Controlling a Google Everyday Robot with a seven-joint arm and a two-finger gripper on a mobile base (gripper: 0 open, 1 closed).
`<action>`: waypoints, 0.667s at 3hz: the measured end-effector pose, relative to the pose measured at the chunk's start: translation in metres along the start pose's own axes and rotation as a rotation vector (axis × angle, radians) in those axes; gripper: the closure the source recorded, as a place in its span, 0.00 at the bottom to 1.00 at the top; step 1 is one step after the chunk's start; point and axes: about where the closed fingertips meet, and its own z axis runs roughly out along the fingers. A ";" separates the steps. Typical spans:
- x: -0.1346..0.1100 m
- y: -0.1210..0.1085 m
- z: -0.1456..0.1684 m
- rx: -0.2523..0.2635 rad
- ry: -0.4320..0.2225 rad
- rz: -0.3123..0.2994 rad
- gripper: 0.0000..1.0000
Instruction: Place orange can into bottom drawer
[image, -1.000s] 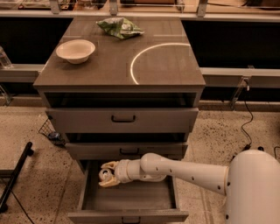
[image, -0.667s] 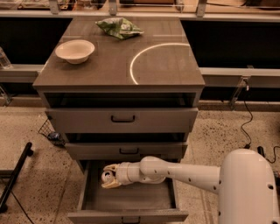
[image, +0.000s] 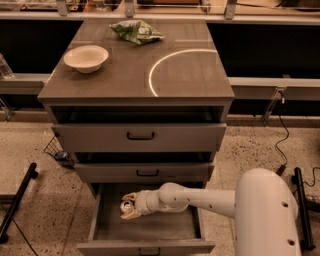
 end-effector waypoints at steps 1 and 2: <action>0.025 0.005 0.017 -0.024 -0.014 0.036 1.00; 0.045 0.010 0.030 -0.043 -0.042 0.091 1.00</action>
Offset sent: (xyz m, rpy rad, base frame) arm 0.0025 -0.0074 -0.0885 0.0969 0.1720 -0.0301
